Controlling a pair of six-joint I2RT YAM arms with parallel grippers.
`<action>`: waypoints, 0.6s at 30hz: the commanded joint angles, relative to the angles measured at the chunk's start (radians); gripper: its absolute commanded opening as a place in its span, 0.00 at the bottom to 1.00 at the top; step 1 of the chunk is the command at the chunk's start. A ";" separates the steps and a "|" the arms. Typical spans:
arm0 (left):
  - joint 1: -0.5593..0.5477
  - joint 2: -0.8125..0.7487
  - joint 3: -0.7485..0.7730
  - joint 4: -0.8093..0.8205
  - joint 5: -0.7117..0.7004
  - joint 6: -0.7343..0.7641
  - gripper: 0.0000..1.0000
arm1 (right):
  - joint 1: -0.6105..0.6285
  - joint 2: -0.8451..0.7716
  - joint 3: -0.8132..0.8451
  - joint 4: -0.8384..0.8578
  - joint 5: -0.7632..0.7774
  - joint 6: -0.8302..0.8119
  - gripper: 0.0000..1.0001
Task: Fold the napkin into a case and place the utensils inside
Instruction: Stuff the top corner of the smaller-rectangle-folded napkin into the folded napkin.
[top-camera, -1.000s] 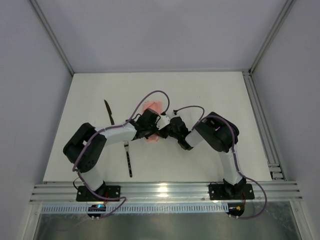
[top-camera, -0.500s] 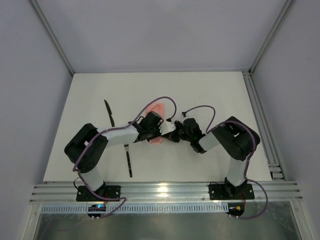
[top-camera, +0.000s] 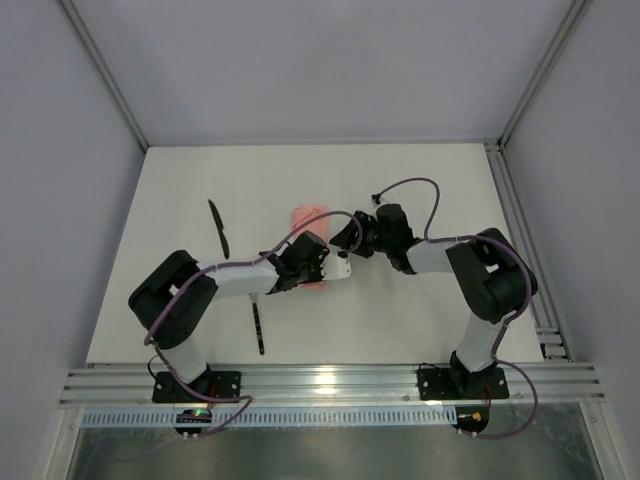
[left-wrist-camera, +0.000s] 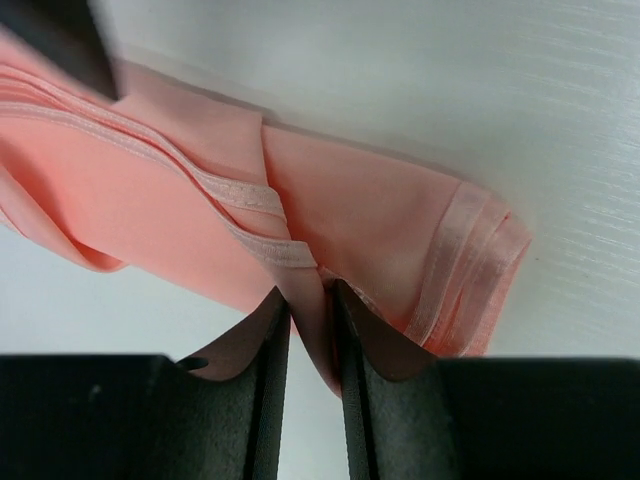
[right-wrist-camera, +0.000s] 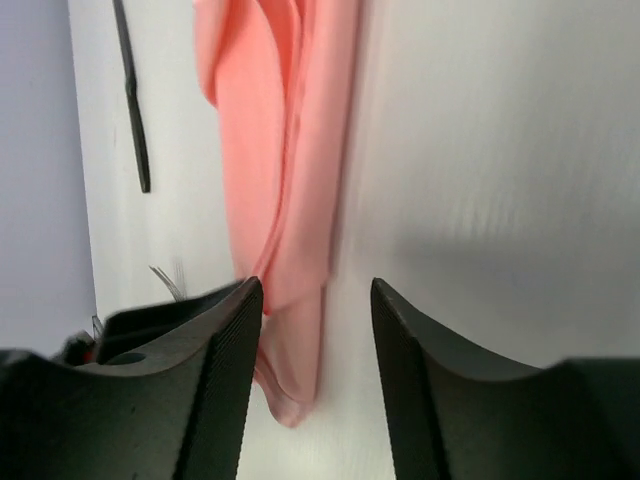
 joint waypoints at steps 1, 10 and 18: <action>-0.060 0.008 -0.053 0.029 -0.071 0.106 0.26 | -0.003 0.037 0.104 -0.069 -0.008 -0.089 0.53; -0.154 0.059 -0.131 0.150 -0.225 0.205 0.22 | -0.003 0.174 0.166 -0.068 -0.017 -0.054 0.73; -0.180 0.091 -0.137 0.195 -0.263 0.248 0.16 | -0.002 0.226 0.187 -0.055 -0.031 -0.020 0.74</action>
